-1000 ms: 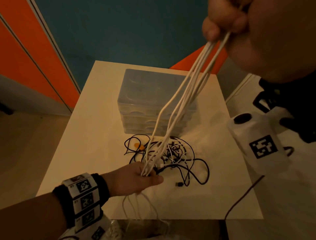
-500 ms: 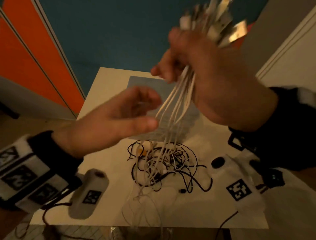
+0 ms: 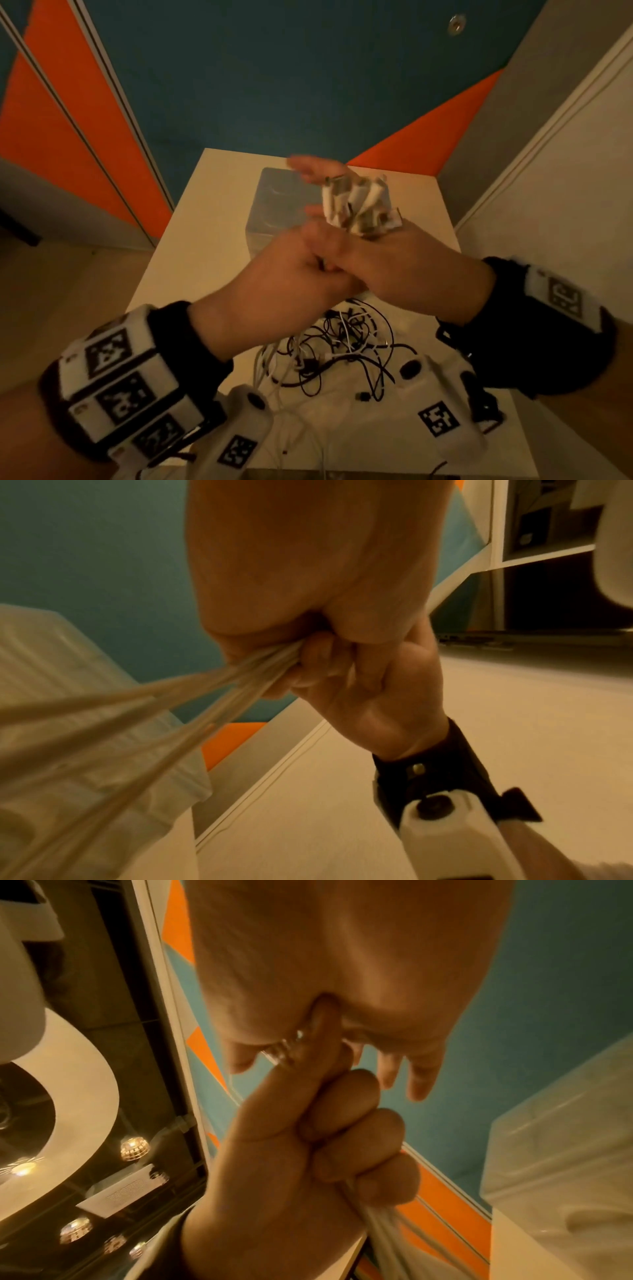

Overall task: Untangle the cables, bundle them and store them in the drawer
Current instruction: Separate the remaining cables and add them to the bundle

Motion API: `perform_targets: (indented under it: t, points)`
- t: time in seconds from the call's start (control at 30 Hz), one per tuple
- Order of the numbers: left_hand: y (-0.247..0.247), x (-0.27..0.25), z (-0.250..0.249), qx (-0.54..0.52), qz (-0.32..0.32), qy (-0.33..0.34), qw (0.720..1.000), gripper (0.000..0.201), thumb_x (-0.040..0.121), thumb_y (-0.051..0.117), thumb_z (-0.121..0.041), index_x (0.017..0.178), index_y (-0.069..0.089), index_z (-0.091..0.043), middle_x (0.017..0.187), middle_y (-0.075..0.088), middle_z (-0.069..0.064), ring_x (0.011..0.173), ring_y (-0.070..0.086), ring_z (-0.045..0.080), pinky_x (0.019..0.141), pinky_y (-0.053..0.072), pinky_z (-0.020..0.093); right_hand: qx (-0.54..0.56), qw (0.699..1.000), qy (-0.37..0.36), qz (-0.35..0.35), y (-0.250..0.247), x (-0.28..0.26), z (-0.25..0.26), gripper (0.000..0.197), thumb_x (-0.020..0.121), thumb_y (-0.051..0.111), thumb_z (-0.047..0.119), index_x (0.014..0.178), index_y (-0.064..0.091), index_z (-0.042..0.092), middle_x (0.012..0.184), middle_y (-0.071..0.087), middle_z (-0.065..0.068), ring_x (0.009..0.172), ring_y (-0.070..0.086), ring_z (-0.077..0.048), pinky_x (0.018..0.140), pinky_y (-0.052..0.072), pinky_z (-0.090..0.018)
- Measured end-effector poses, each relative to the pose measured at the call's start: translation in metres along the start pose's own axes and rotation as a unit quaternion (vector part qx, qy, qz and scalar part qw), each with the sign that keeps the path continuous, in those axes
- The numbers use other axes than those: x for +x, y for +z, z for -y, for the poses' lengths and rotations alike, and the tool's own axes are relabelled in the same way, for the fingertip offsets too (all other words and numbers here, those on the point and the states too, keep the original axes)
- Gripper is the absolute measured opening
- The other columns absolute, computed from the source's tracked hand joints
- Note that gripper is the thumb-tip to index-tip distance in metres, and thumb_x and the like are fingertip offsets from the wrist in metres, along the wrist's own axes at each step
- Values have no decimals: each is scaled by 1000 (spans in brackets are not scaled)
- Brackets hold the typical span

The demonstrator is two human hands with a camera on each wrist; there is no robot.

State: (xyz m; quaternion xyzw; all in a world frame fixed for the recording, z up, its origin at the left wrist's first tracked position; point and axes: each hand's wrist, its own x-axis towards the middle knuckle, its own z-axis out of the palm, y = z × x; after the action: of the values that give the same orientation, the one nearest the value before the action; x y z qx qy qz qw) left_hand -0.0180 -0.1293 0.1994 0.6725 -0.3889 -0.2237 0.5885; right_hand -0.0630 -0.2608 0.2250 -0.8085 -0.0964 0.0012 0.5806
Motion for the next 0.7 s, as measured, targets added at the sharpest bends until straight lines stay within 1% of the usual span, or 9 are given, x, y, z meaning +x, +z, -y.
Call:
perform_targets:
  t: [0.07, 0.17, 0.23, 0.3, 0.37, 0.43, 0.47, 0.53, 0.7]
  points:
    - [1, -2, 4, -27, -6, -7, 1000, 26, 80, 65, -23, 86, 67, 2, 72, 63, 19, 62, 58, 30, 60, 54, 29, 115, 993, -4, 32, -2, -7, -23, 100, 68, 74, 58, 145, 18, 26, 130, 55, 17, 115, 55, 2, 99, 46, -21]
    - [4, -6, -1, -86, -29, -3, 996, 27, 94, 59, -16, 67, 63, -13, 51, 58, -12, 48, 53, 0, 52, 44, 12, 159, 983, 71, 55, 8, -20, -58, 130, 55, 83, 55, 153, 8, 14, 154, 35, -2, 141, 36, -18, 117, 29, -43]
    - [8, -8, -3, -93, -38, 0, 995, 35, 93, 54, -20, 58, 58, -24, 46, 48, -15, 44, 44, -2, 51, 39, 12, 98, 984, 119, 84, 26, -28, -72, 99, 66, 83, 38, 147, 29, 20, 147, 45, 12, 137, 40, -6, 114, 32, -30]
    - [14, -9, -2, -69, -44, -9, 997, 44, 94, 57, -20, 51, 51, -26, 47, 42, -11, 46, 39, 6, 52, 37, 21, 57, 986, 124, 95, 42, -31, -81, 51, 80, 77, 17, 126, 56, 20, 112, 66, 26, 109, 58, 8, 91, 43, -9]
    - [18, -11, -2, -73, -43, -35, 996, 50, 96, 58, -20, 48, 47, -23, 46, 38, -10, 45, 36, 8, 51, 36, 24, 126, 976, 151, 94, 60, -30, -84, 27, 80, 77, 18, 102, 70, 4, 88, 73, 4, 86, 68, -9, 74, 51, -17]
    - [18, -13, -4, -136, -44, -84, 986, 51, 93, 62, -32, 47, 43, -23, 46, 32, -7, 42, 29, 12, 46, 30, 25, 164, 974, 143, 67, 74, -32, -94, 27, 76, 80, 31, 83, 72, 6, 76, 67, -17, 72, 66, -13, 70, 53, -25]
    - [16, -13, -4, -179, -48, -112, 976, 50, 90, 61, -38, 49, 39, -23, 46, 28, -5, 42, 23, 15, 44, 25, 27, 130, 980, 139, 65, 78, -34, -100, 12, 83, 72, 26, 80, 72, 15, 72, 64, -16, 68, 65, -9, 68, 53, -25]
    - [11, -13, -5, -237, -62, -155, 957, 50, 91, 56, -43, 54, 30, -23, 47, 23, -4, 42, 16, 16, 42, 19, 25, 52, 983, 145, 97, 82, -41, -118, 30, 95, 54, 13, 80, 64, 37, 68, 61, 0, 64, 64, -6, 65, 52, -23]
    - [0, -19, -17, -270, -26, -158, 949, 48, 87, 49, -51, 59, 21, -24, 49, 17, -7, 43, 11, 15, 41, 17, 25, -28, 964, 203, 168, 96, -72, -158, 21, 98, 46, 13, 95, 64, 22, 75, 55, 6, 68, 58, -6, 63, 47, -13]
